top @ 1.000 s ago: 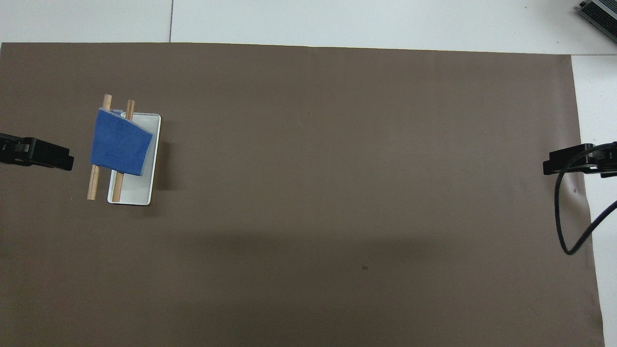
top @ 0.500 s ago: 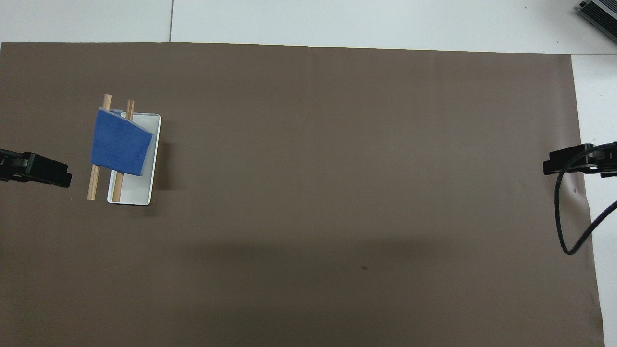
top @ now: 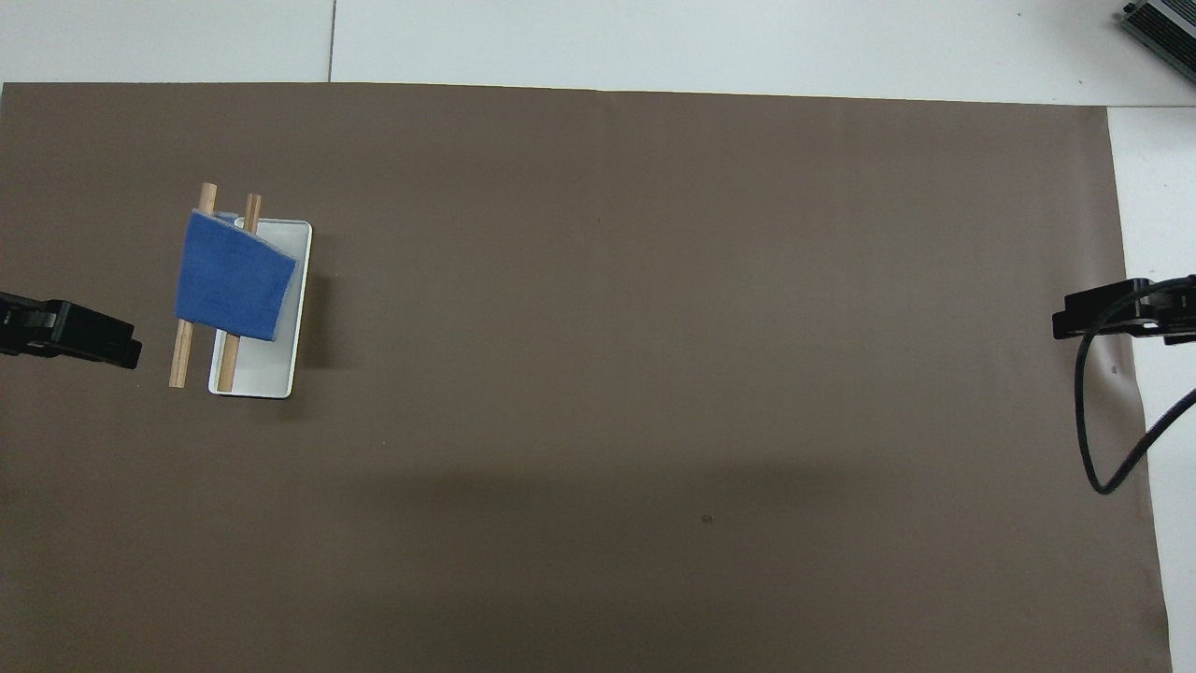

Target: Right arm passes towel to left arm to hang

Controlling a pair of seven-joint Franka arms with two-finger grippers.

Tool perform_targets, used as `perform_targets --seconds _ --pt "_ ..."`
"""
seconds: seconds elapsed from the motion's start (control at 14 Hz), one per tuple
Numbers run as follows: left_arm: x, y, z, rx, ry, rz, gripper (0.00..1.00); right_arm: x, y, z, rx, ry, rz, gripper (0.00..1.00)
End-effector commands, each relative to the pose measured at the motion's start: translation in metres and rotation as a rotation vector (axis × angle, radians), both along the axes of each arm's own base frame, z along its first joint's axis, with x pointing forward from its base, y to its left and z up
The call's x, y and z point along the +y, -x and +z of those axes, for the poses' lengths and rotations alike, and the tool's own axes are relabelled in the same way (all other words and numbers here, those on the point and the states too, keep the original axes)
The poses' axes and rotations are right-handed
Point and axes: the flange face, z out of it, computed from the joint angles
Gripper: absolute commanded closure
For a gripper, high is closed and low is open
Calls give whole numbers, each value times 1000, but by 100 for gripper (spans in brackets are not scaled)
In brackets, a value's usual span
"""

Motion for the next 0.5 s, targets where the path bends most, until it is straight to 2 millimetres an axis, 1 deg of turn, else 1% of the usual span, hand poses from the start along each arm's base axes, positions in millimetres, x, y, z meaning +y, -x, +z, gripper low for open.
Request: perform_targets --seconds 0.0,0.43 --pt "0 8 9 -6 5 -13 0 -1 2 -1 12 -11 -16 0" --pt "-3 8 9 -12 7 -21 0 -1 3 -5 21 -12 -16 0"
